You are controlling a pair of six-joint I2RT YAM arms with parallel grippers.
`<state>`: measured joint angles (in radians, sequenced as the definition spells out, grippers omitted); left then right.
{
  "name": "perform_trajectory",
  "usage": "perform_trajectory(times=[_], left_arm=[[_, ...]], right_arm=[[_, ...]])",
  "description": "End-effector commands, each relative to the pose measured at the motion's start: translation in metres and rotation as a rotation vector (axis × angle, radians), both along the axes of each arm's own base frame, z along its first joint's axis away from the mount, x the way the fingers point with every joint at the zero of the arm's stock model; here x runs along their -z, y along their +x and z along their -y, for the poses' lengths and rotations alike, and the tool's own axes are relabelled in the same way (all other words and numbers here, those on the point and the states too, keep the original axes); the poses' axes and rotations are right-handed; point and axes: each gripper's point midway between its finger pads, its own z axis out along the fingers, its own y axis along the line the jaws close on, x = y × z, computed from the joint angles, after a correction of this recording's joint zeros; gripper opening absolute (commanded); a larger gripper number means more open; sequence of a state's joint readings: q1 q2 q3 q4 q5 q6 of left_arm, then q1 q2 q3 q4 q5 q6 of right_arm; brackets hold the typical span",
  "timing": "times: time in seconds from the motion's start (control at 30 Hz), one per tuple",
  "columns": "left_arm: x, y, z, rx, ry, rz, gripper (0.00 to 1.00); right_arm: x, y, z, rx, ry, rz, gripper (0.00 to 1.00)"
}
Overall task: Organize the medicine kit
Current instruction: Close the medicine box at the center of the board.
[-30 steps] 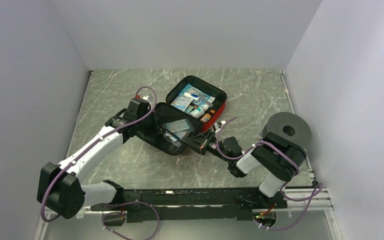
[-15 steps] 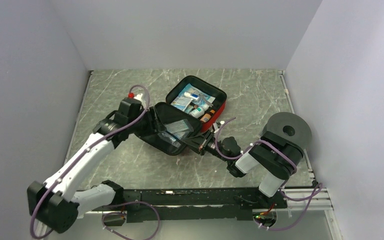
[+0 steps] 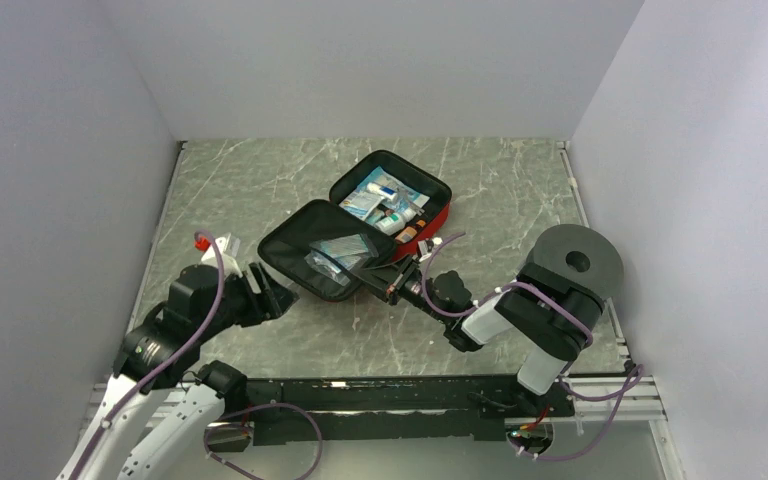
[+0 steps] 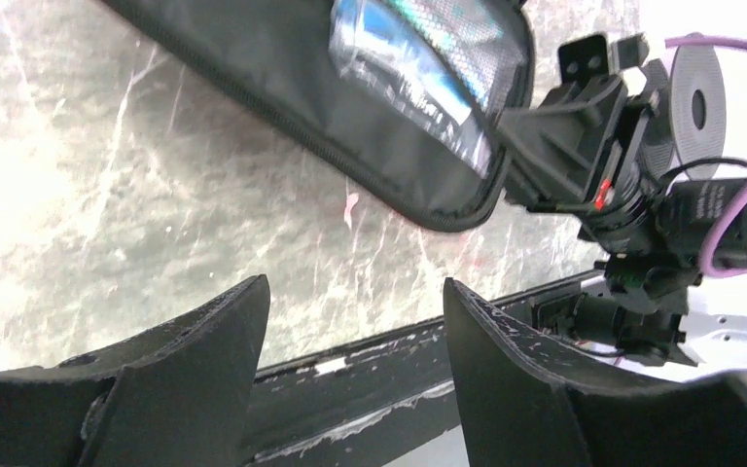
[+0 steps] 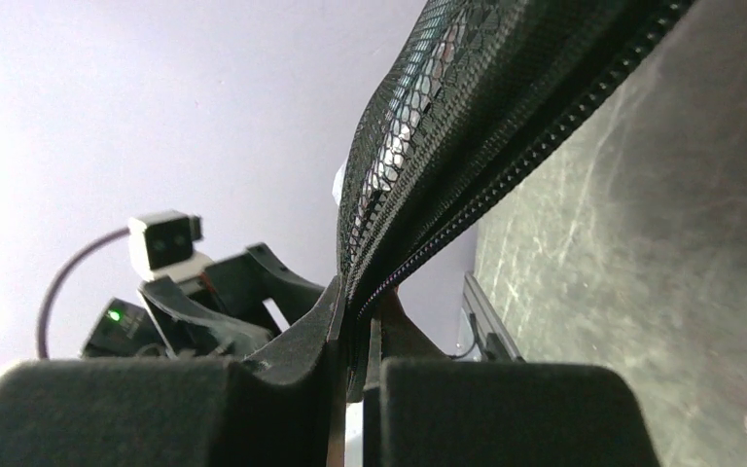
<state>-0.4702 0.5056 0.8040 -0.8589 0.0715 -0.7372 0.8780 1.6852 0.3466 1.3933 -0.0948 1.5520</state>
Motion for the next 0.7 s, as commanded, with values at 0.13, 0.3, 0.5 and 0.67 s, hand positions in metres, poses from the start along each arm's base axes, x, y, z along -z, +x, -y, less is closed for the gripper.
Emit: perform_trajectory(times=[0.13, 0.3, 0.5, 0.67], left_arm=[[0.039, -0.033, -0.015, -0.061, -0.027, -0.108, 0.64], [0.056, -0.032, -0.016, -0.085, -0.026, -0.148, 0.59], [0.067, -0.010, -0.019, -0.148, 0.000, -0.112, 0.58], [0.082, 0.009, -0.026, -0.231, 0.038, -0.113, 0.57]], right_arm=[[-0.130, -0.006, -0.013, 0.055, 0.339, 0.290, 0.00], [-0.146, -0.011, -0.029, 0.042, 0.404, 0.295, 0.00], [-0.148, -0.022, -0.045, 0.016, 0.432, 0.285, 0.00], [-0.146, -0.029, -0.050, 0.013, 0.441, 0.266, 0.00]])
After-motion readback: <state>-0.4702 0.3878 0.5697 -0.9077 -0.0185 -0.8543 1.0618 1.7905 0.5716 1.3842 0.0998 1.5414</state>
